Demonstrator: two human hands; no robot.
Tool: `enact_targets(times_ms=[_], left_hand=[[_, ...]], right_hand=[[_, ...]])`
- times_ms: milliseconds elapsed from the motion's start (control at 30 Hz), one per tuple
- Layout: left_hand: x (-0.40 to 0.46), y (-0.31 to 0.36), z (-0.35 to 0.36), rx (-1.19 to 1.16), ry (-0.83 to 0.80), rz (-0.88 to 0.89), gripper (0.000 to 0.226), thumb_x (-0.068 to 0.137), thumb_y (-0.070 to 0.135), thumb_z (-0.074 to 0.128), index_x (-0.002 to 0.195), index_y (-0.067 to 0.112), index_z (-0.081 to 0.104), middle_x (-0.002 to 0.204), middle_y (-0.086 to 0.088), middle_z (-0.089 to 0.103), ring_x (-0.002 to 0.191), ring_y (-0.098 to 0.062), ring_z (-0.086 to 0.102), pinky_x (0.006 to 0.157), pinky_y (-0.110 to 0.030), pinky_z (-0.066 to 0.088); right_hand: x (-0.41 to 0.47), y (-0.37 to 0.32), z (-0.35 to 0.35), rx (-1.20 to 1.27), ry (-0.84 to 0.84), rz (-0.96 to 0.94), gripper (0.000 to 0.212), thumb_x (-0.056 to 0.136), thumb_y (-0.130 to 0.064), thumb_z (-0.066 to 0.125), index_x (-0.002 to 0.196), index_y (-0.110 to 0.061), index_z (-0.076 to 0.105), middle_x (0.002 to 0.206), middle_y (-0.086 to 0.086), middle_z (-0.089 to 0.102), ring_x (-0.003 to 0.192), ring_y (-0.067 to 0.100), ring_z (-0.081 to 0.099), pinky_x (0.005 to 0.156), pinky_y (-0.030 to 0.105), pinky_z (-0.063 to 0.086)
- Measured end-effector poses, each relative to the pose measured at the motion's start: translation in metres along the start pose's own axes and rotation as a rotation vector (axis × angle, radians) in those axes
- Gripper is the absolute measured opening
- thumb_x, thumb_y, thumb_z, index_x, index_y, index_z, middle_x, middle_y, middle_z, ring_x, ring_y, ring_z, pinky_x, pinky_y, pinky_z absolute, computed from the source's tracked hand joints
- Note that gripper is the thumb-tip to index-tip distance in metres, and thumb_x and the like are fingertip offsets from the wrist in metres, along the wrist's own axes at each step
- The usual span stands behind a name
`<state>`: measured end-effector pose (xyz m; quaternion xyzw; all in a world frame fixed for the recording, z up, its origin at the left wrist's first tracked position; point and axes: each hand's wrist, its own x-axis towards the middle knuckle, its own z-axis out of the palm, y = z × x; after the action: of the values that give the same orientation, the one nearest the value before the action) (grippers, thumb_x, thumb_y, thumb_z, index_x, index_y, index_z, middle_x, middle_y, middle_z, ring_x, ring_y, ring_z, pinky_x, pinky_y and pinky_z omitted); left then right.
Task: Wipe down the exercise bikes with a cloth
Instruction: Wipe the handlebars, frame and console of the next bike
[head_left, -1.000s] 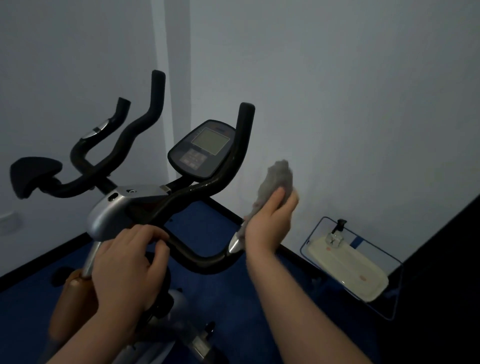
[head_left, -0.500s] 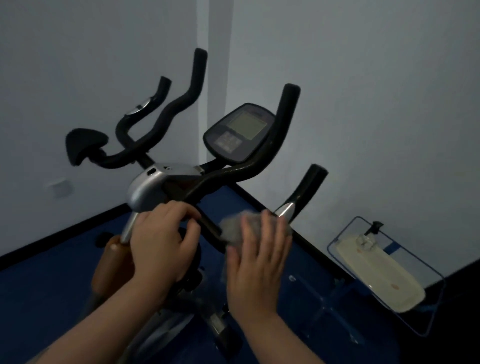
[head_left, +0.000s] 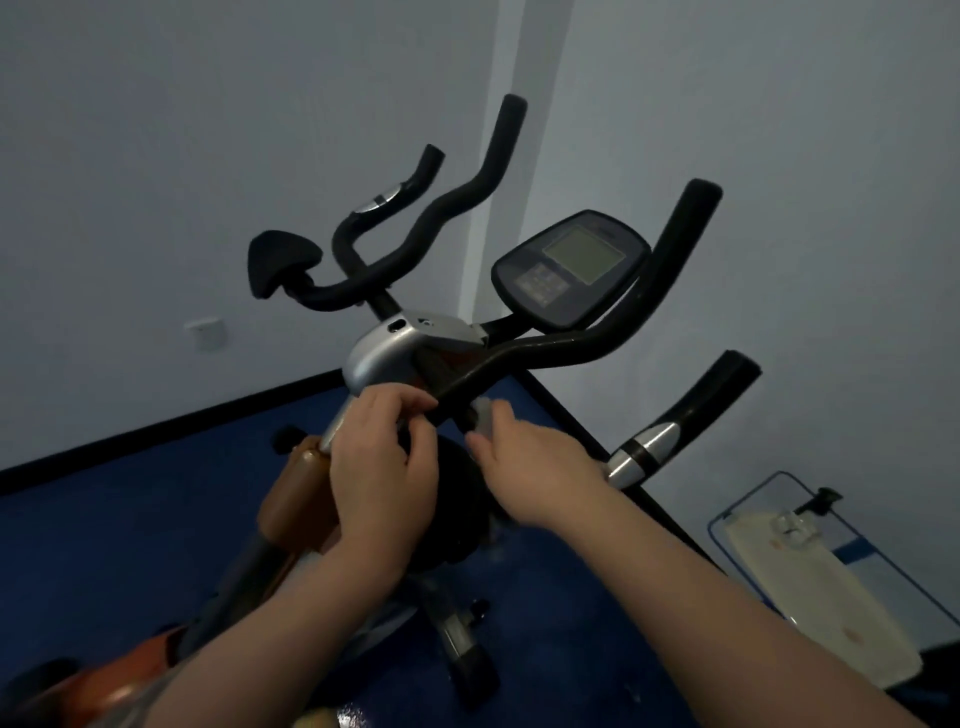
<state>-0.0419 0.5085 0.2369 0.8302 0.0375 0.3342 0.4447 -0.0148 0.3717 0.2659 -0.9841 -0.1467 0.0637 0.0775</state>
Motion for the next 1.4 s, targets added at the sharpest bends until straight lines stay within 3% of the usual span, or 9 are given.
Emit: enact_targets(times_ms=[233, 433, 567, 700, 800, 1000, 1233, 1300, 1400], left_hand=[[0.0, -0.006, -0.003, -0.158, -0.06, -0.151, 0.016, 0.088, 0.017, 0.053, 0.089, 0.033, 0.056, 0.089, 0.017, 0.056, 0.086, 0.002, 0.056, 0.07, -0.007, 0.042], [0.004, -0.013, -0.009, -0.195, -0.195, -0.068, 0.015, 0.086, 0.027, 0.051, 0.097, 0.037, 0.053, 0.098, 0.02, 0.055, 0.098, 0.001, 0.055, 0.082, -0.009, 0.041], [0.021, -0.028, -0.016, -0.075, -0.363, 0.145, 0.025, 0.083, 0.039, 0.054, 0.107, 0.032, 0.055, 0.11, 0.018, 0.056, 0.104, 0.0, 0.054, 0.089, -0.028, 0.049], [0.023, -0.035, -0.015, -0.205, -0.345, 0.059, 0.029, 0.079, 0.041, 0.061, 0.103, 0.027, 0.057, 0.104, 0.015, 0.057, 0.101, -0.004, 0.056, 0.086, -0.032, 0.049], [0.018, -0.038, -0.014, -0.255, -0.322, 0.011, 0.026, 0.079, 0.043, 0.063, 0.099, 0.028, 0.054, 0.1, 0.016, 0.054, 0.099, -0.003, 0.055, 0.085, -0.026, 0.045], [0.016, -0.041, -0.015, -0.309, -0.345, -0.045, 0.026, 0.075, 0.046, 0.065, 0.094, 0.031, 0.054, 0.102, 0.022, 0.051, 0.103, -0.002, 0.053, 0.086, -0.021, 0.043], [0.016, -0.043, -0.013, -0.34, -0.336, -0.043, 0.026, 0.074, 0.045, 0.066, 0.093, 0.03, 0.054, 0.105, 0.021, 0.051, 0.104, -0.001, 0.052, 0.087, -0.018, 0.041], [0.014, -0.044, -0.012, -0.349, -0.317, -0.04, 0.028, 0.073, 0.044, 0.068, 0.09, 0.027, 0.054, 0.103, 0.016, 0.05, 0.102, -0.005, 0.053, 0.086, -0.02, 0.042], [0.011, -0.046, -0.011, -0.33, -0.239, -0.033, 0.029, 0.071, 0.042, 0.071, 0.084, 0.026, 0.05, 0.096, 0.012, 0.046, 0.094, -0.007, 0.051, 0.081, -0.02, 0.041]], right_hand=[[-0.026, 0.029, -0.002, -0.141, 0.014, -0.218, 0.06, 0.096, -0.054, 0.019, 0.149, -0.034, -0.002, 0.12, 0.002, 0.058, 0.089, 0.025, 0.062, 0.063, 0.035, 0.04], [0.017, 0.011, -0.014, 0.067, 0.093, -0.1, 0.033, 0.101, -0.039, 0.036, 0.124, -0.024, 0.054, 0.098, 0.009, 0.068, 0.09, 0.026, 0.062, 0.075, 0.039, 0.048], [0.003, 0.014, -0.049, 0.225, 0.268, -0.106, 0.027, 0.089, -0.054, 0.043, 0.112, -0.04, 0.046, 0.084, -0.013, 0.065, 0.076, 0.006, 0.064, 0.058, 0.02, 0.048], [0.053, -0.018, -0.078, 0.354, 0.429, -0.195, 0.02, 0.086, -0.05, 0.055, 0.101, -0.042, 0.044, 0.088, -0.021, 0.057, 0.083, -0.007, 0.059, 0.057, 0.012, 0.048], [0.095, -0.046, -0.054, 0.116, 0.255, -0.182, 0.02, 0.085, -0.039, 0.065, 0.099, -0.027, 0.057, 0.112, -0.007, 0.047, 0.099, 0.01, 0.052, 0.081, 0.03, 0.046], [0.103, -0.026, -0.048, 0.074, -0.001, -0.217, 0.03, 0.077, -0.042, 0.071, 0.065, -0.035, 0.044, 0.083, -0.009, 0.051, 0.077, 0.011, 0.052, 0.063, 0.03, 0.039], [0.098, -0.042, -0.034, 0.021, 0.192, -0.213, 0.018, 0.08, -0.035, 0.071, 0.085, -0.02, 0.061, 0.095, -0.006, 0.052, 0.081, 0.014, 0.054, 0.067, 0.029, 0.041], [0.087, -0.033, -0.051, 0.087, 0.125, -0.249, 0.015, 0.081, -0.035, 0.07, 0.085, -0.022, 0.063, 0.094, -0.007, 0.054, 0.084, 0.012, 0.055, 0.074, 0.032, 0.046], [0.075, -0.014, -0.089, 0.125, 0.295, -0.257, 0.008, 0.083, -0.039, 0.063, 0.088, -0.033, 0.062, 0.098, -0.014, 0.055, 0.091, 0.006, 0.056, 0.08, 0.024, 0.047]])
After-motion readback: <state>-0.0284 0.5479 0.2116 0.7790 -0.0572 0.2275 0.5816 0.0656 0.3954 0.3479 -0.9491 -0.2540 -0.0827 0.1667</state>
